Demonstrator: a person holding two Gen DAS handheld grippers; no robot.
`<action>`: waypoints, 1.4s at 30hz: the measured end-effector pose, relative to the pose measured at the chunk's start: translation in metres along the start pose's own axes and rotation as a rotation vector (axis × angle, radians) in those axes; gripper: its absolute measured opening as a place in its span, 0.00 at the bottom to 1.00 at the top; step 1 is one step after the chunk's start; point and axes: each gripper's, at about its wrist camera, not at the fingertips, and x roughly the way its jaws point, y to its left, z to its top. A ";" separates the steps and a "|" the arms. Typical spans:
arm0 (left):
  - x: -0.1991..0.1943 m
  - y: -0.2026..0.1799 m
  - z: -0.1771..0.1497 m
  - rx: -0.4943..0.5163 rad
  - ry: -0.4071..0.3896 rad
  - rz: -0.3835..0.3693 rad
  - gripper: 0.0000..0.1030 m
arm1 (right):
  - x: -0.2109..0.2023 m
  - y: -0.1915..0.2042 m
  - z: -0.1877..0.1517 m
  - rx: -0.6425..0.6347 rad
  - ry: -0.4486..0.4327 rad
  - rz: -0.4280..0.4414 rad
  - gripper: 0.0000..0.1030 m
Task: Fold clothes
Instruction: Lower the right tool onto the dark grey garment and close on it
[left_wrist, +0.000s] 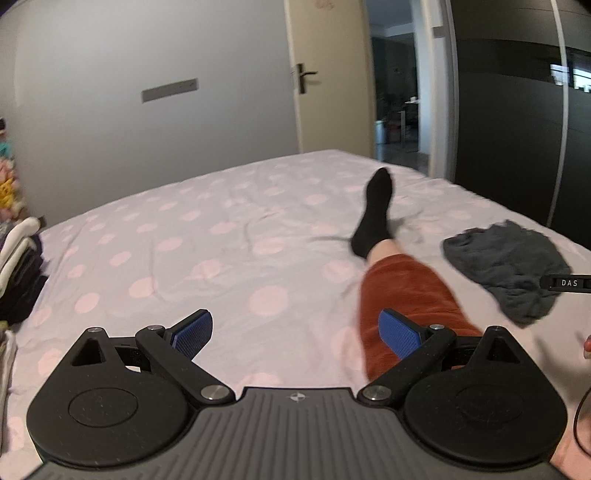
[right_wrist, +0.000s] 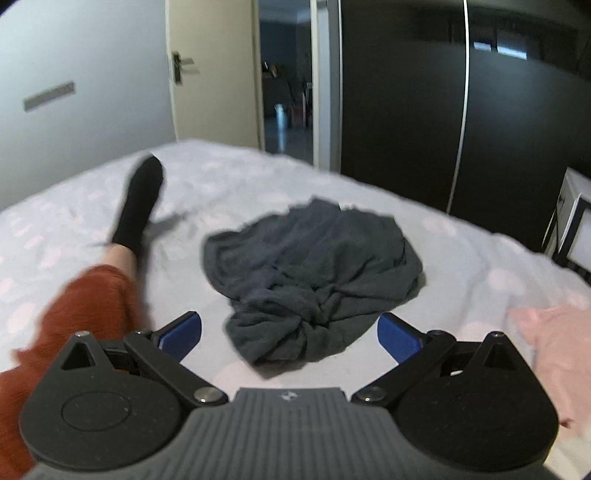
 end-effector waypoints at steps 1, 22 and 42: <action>0.003 0.004 0.000 -0.005 0.008 0.009 1.00 | 0.017 -0.001 0.001 0.000 0.014 0.001 0.99; 0.025 0.110 -0.038 -0.226 0.176 0.194 1.00 | 0.157 0.051 0.051 -0.157 0.224 -0.167 0.42; -0.052 0.196 -0.051 -0.352 0.098 0.390 1.00 | -0.181 0.274 0.212 -0.522 -0.541 0.434 0.00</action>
